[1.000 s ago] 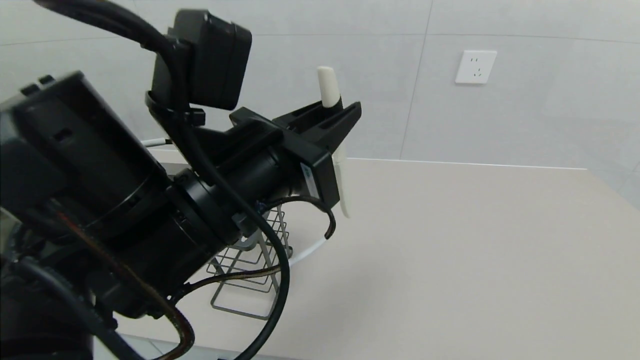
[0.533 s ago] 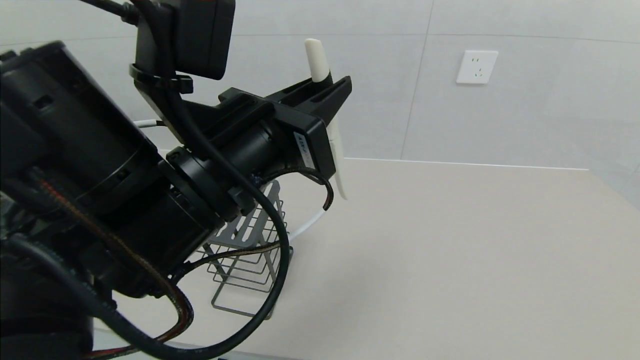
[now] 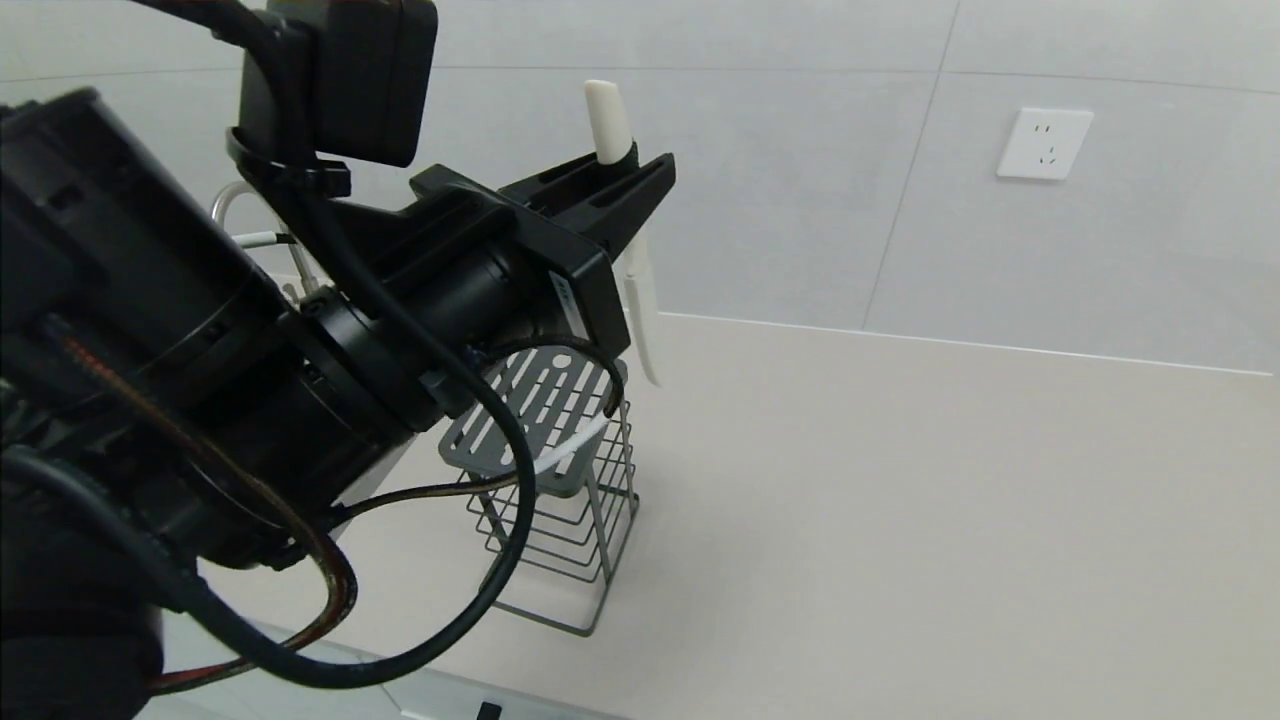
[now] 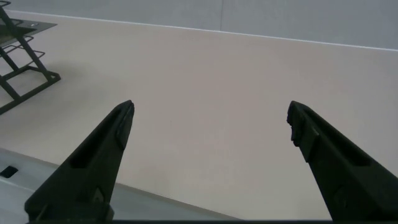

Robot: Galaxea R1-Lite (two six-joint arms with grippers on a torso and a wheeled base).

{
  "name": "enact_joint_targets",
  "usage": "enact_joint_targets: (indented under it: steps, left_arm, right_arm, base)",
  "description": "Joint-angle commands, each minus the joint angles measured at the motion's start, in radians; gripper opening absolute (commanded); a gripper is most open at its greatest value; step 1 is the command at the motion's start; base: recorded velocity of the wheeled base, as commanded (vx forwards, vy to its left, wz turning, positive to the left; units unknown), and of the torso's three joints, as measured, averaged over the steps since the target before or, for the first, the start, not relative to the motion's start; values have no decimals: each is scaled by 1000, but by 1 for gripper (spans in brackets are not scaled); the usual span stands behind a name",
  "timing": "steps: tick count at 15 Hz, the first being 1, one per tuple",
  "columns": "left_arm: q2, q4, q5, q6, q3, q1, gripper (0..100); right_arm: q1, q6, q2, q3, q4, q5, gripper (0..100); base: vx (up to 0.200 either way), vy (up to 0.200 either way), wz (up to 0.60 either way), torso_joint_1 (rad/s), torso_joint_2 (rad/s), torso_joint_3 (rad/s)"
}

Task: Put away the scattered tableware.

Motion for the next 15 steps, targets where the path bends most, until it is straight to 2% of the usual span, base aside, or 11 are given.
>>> enact_joint_targets:
  steps: [1, 2, 3, 5, 11, 15]
  left_arm:
    - [-9, 3, -28, 29, 11, 51, 0]
    - [-20, 8, -109, 39, 23, 97, 0]
    - [-21, 8, -160, 36, 32, 129, 0]
    - [-26, 2, -172, 33, 45, 167, 0]
    - [-49, -2, -176, 19, 58, 158, 0]
    - [-34, -15, -175, 19, 108, 160, 0]
  right_arm:
    - [0, -1, 2, 0, 0, 0, 100]
    - [0, -1, 2, 0, 0, 0, 100]
    - [0, -1, 2, 0, 0, 0, 100]
    - [0, -1, 2, 0, 0, 0, 100]
    - [0, -1, 2, 0, 0, 0, 100]
    - [0, -1, 2, 0, 0, 0, 100]
  base:
    - [0, 0, 0, 0, 0, 0]
    - [0, 0, 0, 0, 0, 0]
    - [0, 0, 0, 0, 0, 0]
    - [0, 0, 0, 0, 0, 0]
    - [0, 0, 0, 0, 0, 0]
    - [0, 0, 0, 0, 0, 0]
